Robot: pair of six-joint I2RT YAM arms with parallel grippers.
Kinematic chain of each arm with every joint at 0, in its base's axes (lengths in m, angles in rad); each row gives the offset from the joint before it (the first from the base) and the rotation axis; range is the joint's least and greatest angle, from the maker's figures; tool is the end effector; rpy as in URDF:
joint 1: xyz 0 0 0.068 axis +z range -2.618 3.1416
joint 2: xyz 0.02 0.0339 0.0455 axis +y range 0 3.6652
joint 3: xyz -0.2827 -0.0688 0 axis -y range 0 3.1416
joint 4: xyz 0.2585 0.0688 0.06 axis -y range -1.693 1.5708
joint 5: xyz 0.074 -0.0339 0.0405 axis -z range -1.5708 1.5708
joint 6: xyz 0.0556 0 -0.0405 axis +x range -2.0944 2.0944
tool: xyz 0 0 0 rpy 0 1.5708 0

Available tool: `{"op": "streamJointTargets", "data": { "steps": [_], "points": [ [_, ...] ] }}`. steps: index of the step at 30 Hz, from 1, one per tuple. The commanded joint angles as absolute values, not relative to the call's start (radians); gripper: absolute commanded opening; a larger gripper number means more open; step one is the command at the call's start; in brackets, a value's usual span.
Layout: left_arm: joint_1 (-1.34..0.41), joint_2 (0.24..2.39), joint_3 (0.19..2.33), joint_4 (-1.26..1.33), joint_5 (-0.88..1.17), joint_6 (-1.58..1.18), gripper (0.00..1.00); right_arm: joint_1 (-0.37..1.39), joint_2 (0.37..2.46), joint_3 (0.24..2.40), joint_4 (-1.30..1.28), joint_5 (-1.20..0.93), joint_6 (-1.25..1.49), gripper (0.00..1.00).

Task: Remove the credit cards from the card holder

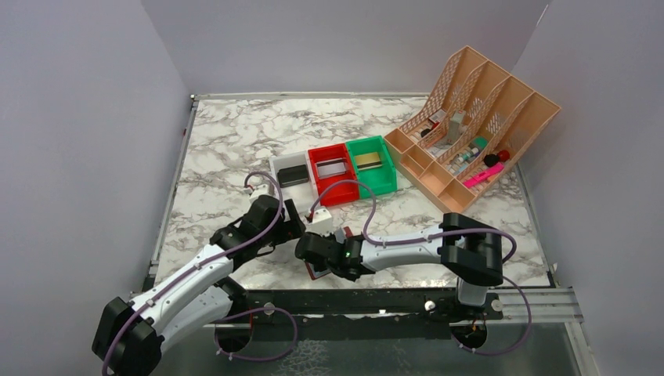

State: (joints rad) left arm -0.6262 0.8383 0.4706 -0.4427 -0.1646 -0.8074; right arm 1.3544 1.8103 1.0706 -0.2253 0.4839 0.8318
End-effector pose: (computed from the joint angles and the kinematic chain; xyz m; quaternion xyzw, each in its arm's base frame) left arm 0.1532 -0.0996 0.1934 -0.1141 0.9189 -0.1854 0.3290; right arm 0.1087 0.3740 0.1569 -0.1704 0.9137 0.1520 0.3362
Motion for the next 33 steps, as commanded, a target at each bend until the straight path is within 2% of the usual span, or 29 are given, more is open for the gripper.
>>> {"op": "streamJointTargets", "data": {
  "steps": [1, 12, 17, 26, 33],
  "points": [
    [-0.629, 0.863, 0.456, -0.402, -0.125, -0.780, 0.99, 1.342, 1.825, 1.035, -0.256, 0.463, 0.811, 0.01],
    [-0.629, 0.863, 0.467, -0.392, -0.108, -0.756, 0.99, 1.321, 1.669, 0.999, -0.181, 0.484, 0.780, 0.01],
    [-0.630, 0.844, 0.469, -0.361, -0.042, -0.737, 0.99, 1.264, 1.583, 0.902, -0.044, 0.365, 0.772, 0.01],
    [-0.630, 0.905, 0.433, -0.141, 0.229, -0.704, 0.98, 1.105, 1.454, 0.689, 0.221, 0.105, 0.826, 0.01],
    [-0.641, 0.987, 0.391, 0.093, 0.337, -0.798, 0.95, 1.042, 1.416, 0.597, 0.310, 0.038, 0.865, 0.01]
  ]
}}
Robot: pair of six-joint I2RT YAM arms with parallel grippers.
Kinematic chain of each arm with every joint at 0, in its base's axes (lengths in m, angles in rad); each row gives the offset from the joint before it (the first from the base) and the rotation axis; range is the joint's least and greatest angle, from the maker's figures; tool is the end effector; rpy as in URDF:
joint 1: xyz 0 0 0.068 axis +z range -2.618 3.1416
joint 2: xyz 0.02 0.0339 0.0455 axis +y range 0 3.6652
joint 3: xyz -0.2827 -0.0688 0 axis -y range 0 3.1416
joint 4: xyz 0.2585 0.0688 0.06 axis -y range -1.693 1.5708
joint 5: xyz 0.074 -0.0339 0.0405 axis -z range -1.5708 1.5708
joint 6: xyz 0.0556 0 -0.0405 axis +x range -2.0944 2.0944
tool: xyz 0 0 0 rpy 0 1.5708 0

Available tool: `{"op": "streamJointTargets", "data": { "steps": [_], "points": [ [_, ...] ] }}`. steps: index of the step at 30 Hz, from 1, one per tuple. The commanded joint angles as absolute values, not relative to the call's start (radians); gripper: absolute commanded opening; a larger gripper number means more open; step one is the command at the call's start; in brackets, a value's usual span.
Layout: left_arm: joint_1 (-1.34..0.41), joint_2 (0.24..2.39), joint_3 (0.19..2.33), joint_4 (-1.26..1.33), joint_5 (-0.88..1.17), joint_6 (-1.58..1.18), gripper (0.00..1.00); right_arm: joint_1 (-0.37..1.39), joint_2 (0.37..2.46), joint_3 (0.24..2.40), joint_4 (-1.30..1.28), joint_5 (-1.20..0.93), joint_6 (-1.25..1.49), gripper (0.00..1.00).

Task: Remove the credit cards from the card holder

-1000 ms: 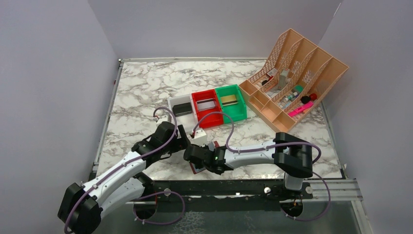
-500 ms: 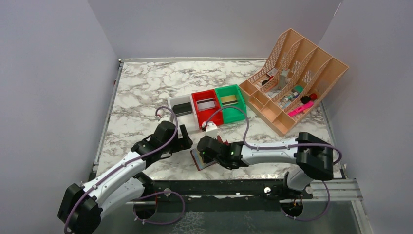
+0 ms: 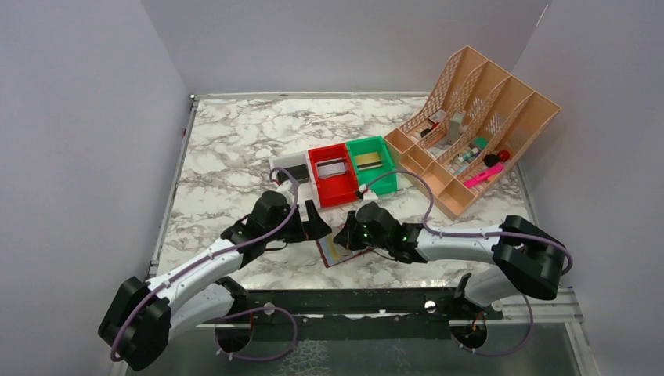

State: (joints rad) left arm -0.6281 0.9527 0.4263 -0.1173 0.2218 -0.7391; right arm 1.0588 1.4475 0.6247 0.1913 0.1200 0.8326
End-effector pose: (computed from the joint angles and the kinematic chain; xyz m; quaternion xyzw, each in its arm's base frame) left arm 0.1647 -0.1347 0.1889 0.0001 0.8904 -0.3574 0.2820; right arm 0.1573 0.2664 0.1691 -0.0735 0.8875 0.3350 0.3077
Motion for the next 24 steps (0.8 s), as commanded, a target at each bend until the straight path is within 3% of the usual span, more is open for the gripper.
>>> {"op": "streamJointTargets", "data": {
  "steps": [1, 9, 21, 24],
  "points": [
    [-0.647, 1.002, 0.385, 0.131, 0.342, -0.815, 0.95, 1.039, 1.415, 0.591, 0.314, 0.036, 0.867, 0.01],
    [-0.738, 1.147, 0.420, 0.227, 0.234, -0.909, 0.82, 1.034, 1.382, 0.553, 0.335, 0.038, 0.875, 0.01],
    [-0.819, 1.354, 0.505, 0.269, 0.126, -0.952, 0.42, 1.032, 1.367, 0.532, 0.333, 0.045, 0.886, 0.01],
    [-0.824, 1.366, 0.498, 0.268, 0.104, -0.974, 0.45, 1.032, 1.353, 0.524, 0.324, 0.058, 0.889, 0.01]
  ]
}}
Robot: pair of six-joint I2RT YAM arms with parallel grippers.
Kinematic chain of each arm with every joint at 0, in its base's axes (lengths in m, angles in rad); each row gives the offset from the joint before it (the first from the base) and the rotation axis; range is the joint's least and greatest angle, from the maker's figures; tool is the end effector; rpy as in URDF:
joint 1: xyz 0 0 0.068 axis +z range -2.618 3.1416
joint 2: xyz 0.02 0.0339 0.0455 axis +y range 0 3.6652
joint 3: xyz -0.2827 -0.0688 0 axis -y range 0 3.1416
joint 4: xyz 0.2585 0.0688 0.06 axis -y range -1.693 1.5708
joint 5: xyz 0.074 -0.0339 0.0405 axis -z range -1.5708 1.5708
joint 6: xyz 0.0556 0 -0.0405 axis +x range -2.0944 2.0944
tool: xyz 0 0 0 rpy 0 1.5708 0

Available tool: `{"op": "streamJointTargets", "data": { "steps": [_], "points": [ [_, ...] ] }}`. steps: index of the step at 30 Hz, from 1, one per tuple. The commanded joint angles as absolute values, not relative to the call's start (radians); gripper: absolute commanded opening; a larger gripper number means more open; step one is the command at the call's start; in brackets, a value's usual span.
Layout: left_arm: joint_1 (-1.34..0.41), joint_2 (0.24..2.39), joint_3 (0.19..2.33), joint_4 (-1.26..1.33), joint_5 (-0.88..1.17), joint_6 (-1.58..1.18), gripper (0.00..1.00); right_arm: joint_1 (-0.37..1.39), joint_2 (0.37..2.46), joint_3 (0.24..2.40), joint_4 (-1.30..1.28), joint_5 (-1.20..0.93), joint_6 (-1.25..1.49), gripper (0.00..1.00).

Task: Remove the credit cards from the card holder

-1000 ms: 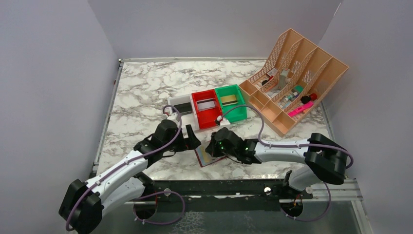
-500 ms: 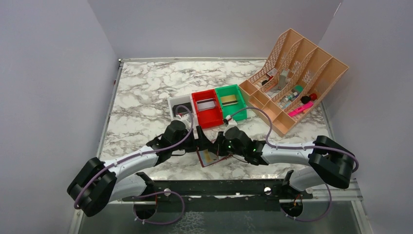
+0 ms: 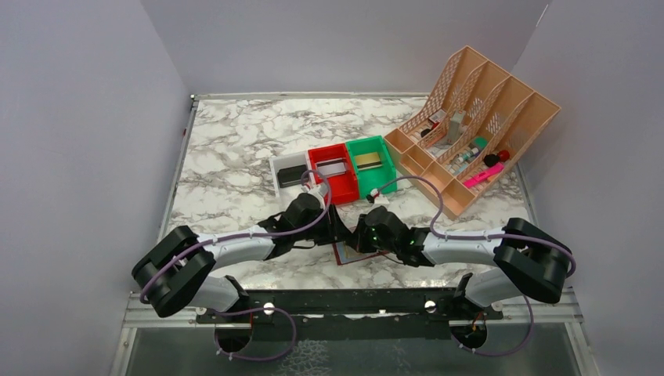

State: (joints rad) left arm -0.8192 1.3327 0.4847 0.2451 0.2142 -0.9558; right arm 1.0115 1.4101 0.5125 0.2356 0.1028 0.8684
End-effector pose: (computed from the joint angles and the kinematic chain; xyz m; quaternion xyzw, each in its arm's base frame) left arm 0.1792 -0.2090 0.1613 -0.0104 0.8814 -0.4185 0.2187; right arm 0.1560 0.2384 0.1484 -0.0417 0.8967 0.3267 0.2958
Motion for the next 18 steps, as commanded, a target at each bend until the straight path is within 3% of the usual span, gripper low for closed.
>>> {"op": "streamJointTargets", "data": {
  "steps": [1, 7, 18],
  "points": [
    [-0.822, 1.361, 0.488, 0.267, 0.092, -0.985, 0.50, 1.032, 1.350, 0.521, 0.322, 0.062, 0.890, 0.01],
    [-0.824, 1.281, 0.451, 0.240, 0.007, -1.014, 0.70, 1.032, 1.336, 0.515, 0.305, 0.078, 0.892, 0.01],
    [-0.825, 1.246, 0.442, 0.269, -0.076, -1.069, 0.74, 1.032, 1.306, 0.495, 0.317, 0.073, 0.906, 0.01]
  ]
}}
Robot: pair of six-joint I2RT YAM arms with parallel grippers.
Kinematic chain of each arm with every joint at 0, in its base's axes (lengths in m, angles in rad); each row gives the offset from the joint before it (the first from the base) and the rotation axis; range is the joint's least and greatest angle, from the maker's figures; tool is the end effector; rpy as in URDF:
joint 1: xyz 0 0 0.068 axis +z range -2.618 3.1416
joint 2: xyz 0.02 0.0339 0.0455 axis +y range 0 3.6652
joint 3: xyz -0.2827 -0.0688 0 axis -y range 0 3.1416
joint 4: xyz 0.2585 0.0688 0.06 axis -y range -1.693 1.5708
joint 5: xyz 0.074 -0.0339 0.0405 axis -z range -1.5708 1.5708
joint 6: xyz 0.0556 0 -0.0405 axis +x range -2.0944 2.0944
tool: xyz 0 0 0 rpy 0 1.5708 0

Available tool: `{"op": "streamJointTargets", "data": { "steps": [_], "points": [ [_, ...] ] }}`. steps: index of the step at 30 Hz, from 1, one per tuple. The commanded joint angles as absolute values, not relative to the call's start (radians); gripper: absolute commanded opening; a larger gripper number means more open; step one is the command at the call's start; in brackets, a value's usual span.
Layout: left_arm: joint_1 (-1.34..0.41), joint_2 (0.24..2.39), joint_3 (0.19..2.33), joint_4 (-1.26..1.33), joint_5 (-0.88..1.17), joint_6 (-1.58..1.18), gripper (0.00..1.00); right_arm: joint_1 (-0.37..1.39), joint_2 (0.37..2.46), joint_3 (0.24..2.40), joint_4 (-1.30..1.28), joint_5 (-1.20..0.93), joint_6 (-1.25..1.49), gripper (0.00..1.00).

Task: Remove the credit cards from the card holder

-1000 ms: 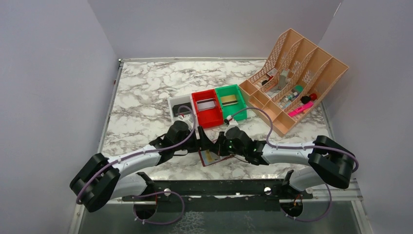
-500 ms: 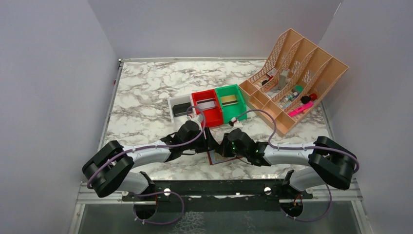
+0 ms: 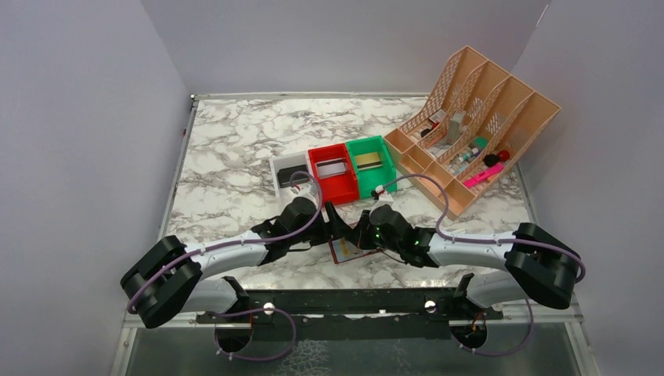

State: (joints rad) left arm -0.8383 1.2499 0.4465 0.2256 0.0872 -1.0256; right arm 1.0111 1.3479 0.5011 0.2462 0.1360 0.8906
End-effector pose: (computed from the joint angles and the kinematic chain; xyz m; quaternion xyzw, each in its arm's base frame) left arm 0.1715 -0.1979 0.1667 -0.0615 0.8765 -0.4049 0.2530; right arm 0.1551 0.2334 0.1623 -0.0215 0.8829 0.3437 0.3192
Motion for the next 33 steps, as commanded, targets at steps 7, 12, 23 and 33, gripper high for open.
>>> {"op": "streamJointTargets", "data": {
  "steps": [7, 12, 23, 33],
  "points": [
    [-0.824, 1.261, 0.448, 0.290, -0.101, -1.108, 0.73, 1.032, 1.304, 0.490, 0.317, 0.072, 0.910, 0.01],
    [-0.824, 1.274, 0.468, 0.287, -0.068, -1.085, 0.69, 1.032, 1.301, 0.490, 0.316, 0.077, 0.910, 0.01],
    [-0.875, 1.351, 0.488, 0.267, 0.069, -1.063, 0.43, 1.032, 1.299, 0.496, 0.307, 0.091, 0.908, 0.01],
    [-0.885, 1.403, 0.568, 0.249, 0.082, -1.022, 0.42, 1.032, 1.256, 0.510, 0.217, 0.093, 0.865, 0.29]
  ]
}}
